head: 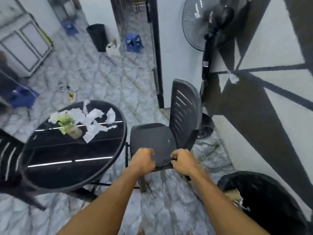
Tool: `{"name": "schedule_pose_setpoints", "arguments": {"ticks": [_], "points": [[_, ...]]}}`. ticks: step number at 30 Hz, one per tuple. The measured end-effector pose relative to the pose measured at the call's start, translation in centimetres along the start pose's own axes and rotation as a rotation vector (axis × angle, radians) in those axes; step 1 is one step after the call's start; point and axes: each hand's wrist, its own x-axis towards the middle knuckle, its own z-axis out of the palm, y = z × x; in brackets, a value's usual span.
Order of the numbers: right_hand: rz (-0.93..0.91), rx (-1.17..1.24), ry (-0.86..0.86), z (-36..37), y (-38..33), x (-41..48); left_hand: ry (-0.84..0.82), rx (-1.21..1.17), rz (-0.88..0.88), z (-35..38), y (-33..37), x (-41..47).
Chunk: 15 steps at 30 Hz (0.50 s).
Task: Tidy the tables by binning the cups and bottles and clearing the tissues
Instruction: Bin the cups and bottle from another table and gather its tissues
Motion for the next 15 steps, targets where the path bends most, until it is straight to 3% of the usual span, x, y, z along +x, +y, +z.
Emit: {"name": "schedule_pose_setpoints", "arguments": {"ticks": [8,15], "points": [[-0.21,0.005,-0.11,6.1,-16.9,4.7,0.174,-0.055,-0.226,-9.0,-14.7,-4.8],[-0.299,-0.023,-0.17,9.5,-23.9,8.4,0.265,-0.089,-0.303,-12.3,-20.6,-3.8]]}}
